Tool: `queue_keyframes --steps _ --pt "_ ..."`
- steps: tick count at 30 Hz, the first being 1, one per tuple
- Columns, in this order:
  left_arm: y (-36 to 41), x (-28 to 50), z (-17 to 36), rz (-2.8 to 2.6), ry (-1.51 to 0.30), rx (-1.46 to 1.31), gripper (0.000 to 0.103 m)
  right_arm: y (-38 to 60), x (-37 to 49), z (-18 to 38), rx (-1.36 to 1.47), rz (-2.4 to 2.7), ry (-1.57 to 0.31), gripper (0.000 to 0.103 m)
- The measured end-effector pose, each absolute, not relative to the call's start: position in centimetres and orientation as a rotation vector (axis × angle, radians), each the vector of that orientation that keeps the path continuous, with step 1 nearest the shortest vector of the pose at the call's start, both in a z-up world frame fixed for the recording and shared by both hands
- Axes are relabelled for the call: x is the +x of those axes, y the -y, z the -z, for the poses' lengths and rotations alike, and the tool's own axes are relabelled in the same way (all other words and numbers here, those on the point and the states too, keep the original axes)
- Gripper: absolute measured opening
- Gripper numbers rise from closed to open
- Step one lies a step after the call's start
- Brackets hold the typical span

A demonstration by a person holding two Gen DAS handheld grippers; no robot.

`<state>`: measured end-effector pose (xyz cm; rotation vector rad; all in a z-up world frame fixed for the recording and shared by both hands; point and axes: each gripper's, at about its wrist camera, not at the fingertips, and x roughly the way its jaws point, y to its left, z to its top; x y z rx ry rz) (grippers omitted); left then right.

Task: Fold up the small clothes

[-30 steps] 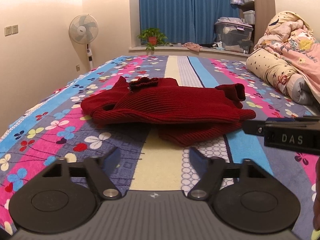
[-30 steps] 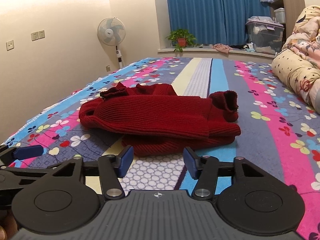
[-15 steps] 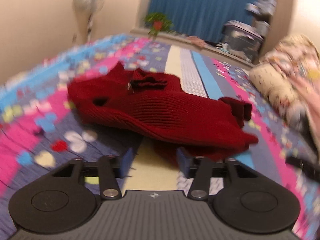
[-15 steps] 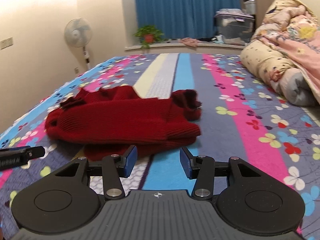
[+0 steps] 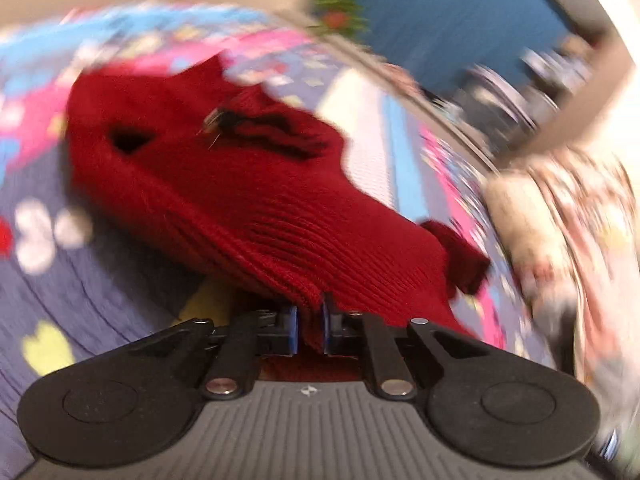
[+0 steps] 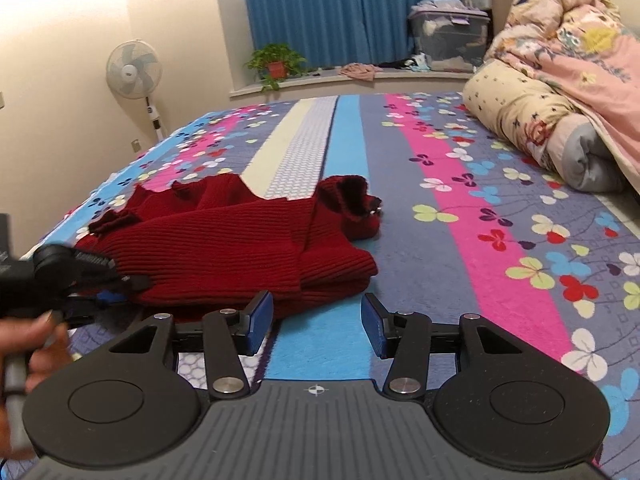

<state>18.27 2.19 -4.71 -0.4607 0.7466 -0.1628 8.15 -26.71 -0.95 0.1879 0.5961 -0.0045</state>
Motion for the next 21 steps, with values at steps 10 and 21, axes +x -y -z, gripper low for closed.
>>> queue_keyframes --steps 10,21 --pt "-21.6 8.1 -1.5 0.224 -0.751 -0.235 0.010 29.3 8.3 0.3 0.247 0.080 -0.564 0.051" --pt "-26.8 8.9 3.2 0.180 -0.964 -0.306 0.063 28.6 13.0 4.5 0.331 -0.012 -0.706 0.062"
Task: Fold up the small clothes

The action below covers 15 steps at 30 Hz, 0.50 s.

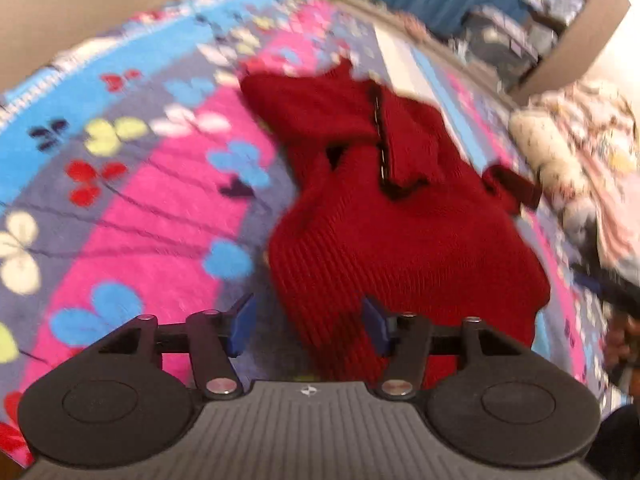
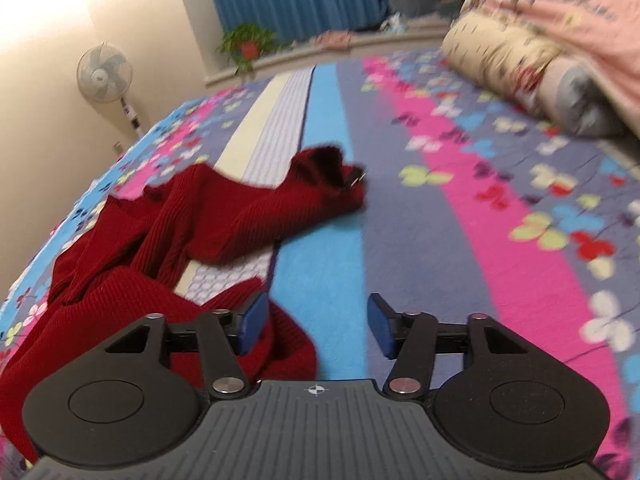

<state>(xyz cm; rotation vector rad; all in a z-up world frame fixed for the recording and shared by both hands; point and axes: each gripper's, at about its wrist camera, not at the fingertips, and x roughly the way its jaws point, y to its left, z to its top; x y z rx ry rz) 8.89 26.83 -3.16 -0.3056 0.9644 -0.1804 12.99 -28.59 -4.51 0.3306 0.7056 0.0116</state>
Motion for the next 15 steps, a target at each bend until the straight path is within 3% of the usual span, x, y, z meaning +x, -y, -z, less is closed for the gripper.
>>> queue_keyframes --steps 3,9,10,12,13,14,15 --pt "-25.7 9.4 3.6 0.161 -0.999 -0.259 0.065 27.6 15.4 6.0 0.314 -0.048 -0.725 0.073" --pt "-24.5 10.3 5.0 0.171 -1.015 -0.280 0.063 26.0 19.1 9.3 0.304 -0.086 -0.799 0.069" --pt "-24.2 10.5 5.0 0.171 -1.014 -0.271 0.055 25.6 19.2 9.5 0.293 -0.107 -0.801 0.064" --pt "-23.8 11.0 5.1 0.162 -1.008 -0.244 0.043 24.3 19.0 9.8 0.233 -0.155 -0.792 0.036" --pt "-23.5 11.2 5.1 0.152 -1.000 -0.225 0.027 23.8 18.7 9.7 0.201 -0.169 -0.781 0.026" --pt "-23.4 11.3 5.0 0.144 -0.994 -0.214 0.016 23.6 18.5 9.6 0.175 -0.172 -0.775 0.006" --pt "-23.3 11.3 4.9 0.144 -0.982 -0.216 0.015 23.9 18.2 9.3 0.178 -0.166 -0.765 0.003"
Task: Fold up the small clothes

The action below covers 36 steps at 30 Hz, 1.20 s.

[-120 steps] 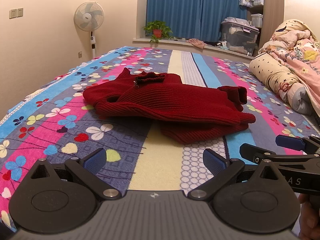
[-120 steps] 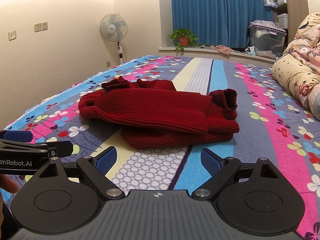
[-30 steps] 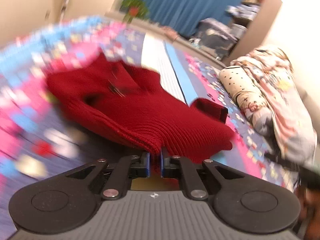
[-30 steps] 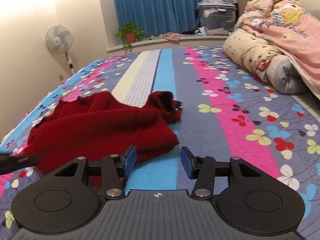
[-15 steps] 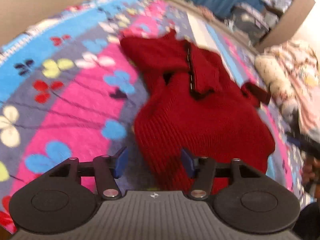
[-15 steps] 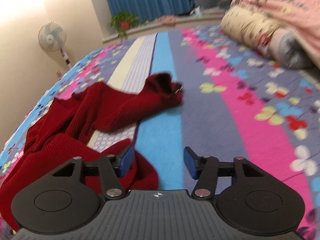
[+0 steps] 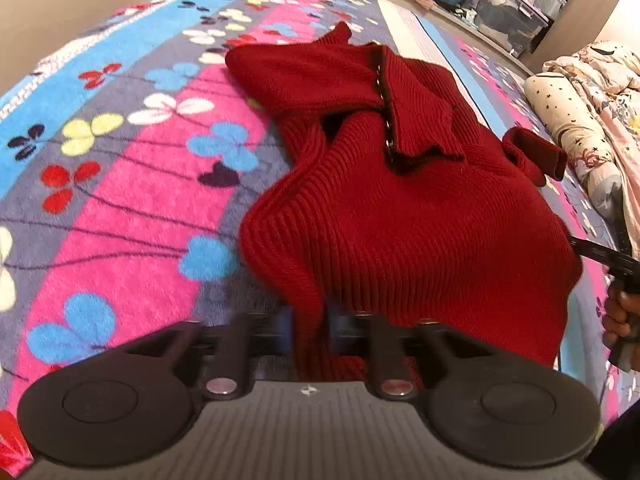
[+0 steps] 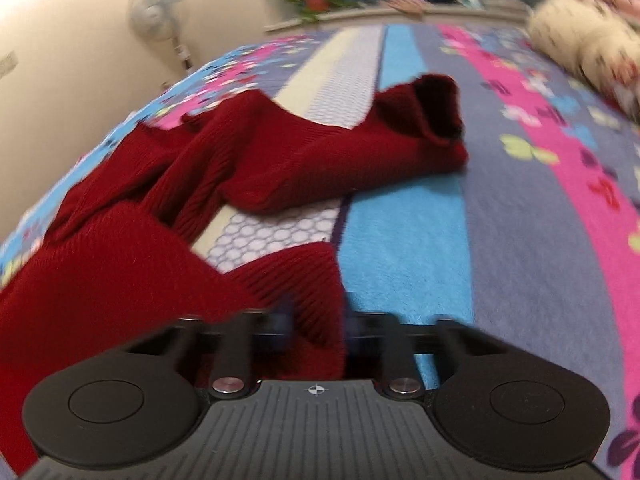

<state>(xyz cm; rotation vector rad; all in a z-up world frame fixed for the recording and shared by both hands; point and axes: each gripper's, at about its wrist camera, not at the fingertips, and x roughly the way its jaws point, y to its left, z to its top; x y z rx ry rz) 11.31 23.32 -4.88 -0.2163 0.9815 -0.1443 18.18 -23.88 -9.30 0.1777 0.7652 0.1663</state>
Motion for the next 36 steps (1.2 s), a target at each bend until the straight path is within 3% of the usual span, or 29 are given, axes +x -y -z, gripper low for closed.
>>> queue_keyframes --steps 6,12,14,17,20,23,25,26,27,32,36 --pt "-23.5 9.1 2.4 0.220 -0.859 -0.249 0.012 27.8 13.2 2.1 0.324 -0.094 -0.583 0.002" --pt "-25.7 5.6 -0.1 0.388 -0.731 -0.374 0.011 29.9 2.4 -5.2 0.403 0.085 -0.405 0.002" --pt "-25.7 5.8 0.7 0.358 -0.796 -0.349 0.012 30.7 0.8 -3.9 0.421 0.153 -0.462 0.002" --pt "-25.0 7.0 2.5 0.240 -0.926 -0.269 0.016 31.1 2.2 2.0 0.397 0.180 -0.749 0.003" --pt "-24.5 7.4 2.4 0.205 -0.929 -0.249 0.020 32.5 3.7 5.7 0.381 0.284 -0.912 0.007" --pt "-24.5 7.5 2.2 0.203 -0.917 -0.292 0.022 34.6 3.5 4.2 0.437 0.349 -0.789 0.007" --pt "-24.9 7.6 2.4 0.216 -0.935 -0.330 0.027 35.1 3.5 2.8 0.409 0.334 -0.721 0.013" --pt "-25.6 7.6 2.5 0.228 -0.948 -0.343 0.030 34.9 4.0 2.5 0.399 0.300 -0.715 0.021" --pt "-25.8 7.7 2.8 0.241 -0.959 -0.347 0.032 34.7 4.7 2.3 0.376 0.234 -0.725 0.029" --pt "-25.7 7.1 3.6 0.295 -0.997 -0.308 0.043 33.2 8.5 3.6 0.215 -0.021 -0.840 0.046" --pt "-25.2 7.1 4.2 0.295 -1.022 -0.277 0.043 31.2 10.8 7.1 0.071 -0.073 -0.968 0.046"
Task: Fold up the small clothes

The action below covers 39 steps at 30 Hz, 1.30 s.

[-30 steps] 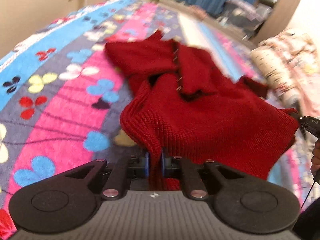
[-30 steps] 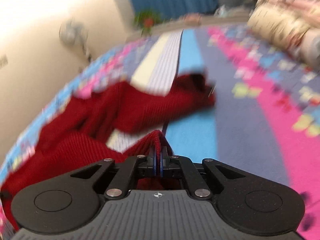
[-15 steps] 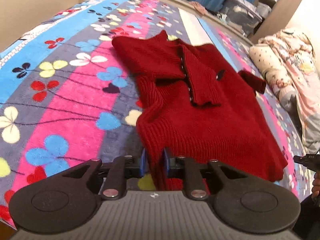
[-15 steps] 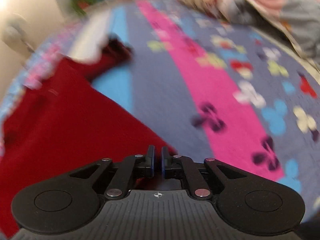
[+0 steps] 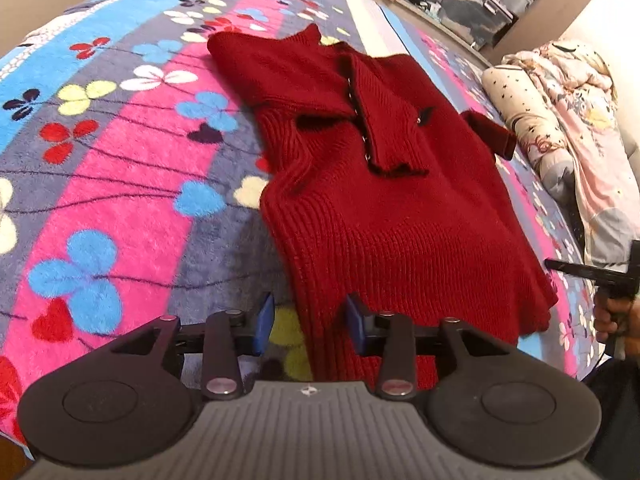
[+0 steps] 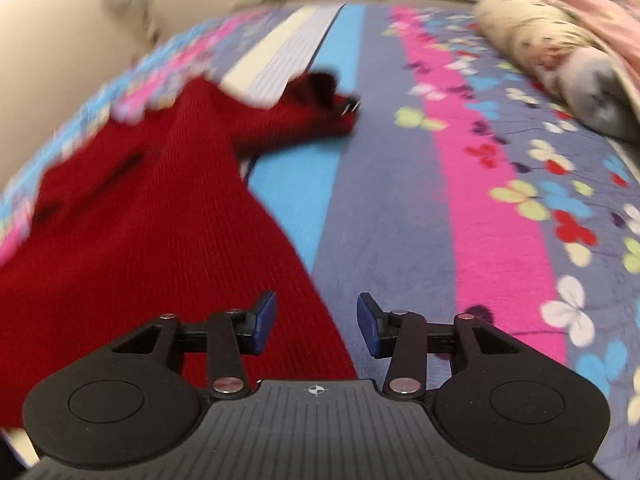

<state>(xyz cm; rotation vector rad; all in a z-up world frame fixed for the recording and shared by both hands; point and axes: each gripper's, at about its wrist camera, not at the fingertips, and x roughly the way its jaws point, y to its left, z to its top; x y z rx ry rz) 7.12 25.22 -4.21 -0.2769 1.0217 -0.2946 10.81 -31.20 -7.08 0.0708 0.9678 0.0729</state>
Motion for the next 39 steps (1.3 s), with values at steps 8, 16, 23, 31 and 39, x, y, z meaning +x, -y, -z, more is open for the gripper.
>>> queue_keyframes --steps 8,16,23,31,39 --pt "-25.6 7.7 3.2 0.145 -0.944 -0.255 0.050 27.4 11.8 9.6 -0.058 -0.112 -1.038 0.033" --pt "-20.7 7.8 -0.6 0.182 -0.701 -0.119 0.051 29.2 11.4 6.5 0.058 -0.087 -0.900 0.031" --pt "-15.2 11.9 4.7 0.144 -1.069 0.043 0.053 27.4 11.8 9.4 -0.091 -0.117 -1.045 0.033" --pt "-13.5 13.0 3.0 0.090 -0.946 0.057 0.060 29.0 12.0 7.1 0.034 -0.105 -0.940 0.033" --pt "-14.2 14.0 1.7 0.019 -0.875 0.001 0.063 29.2 12.2 7.2 0.053 -0.083 -0.909 0.034"
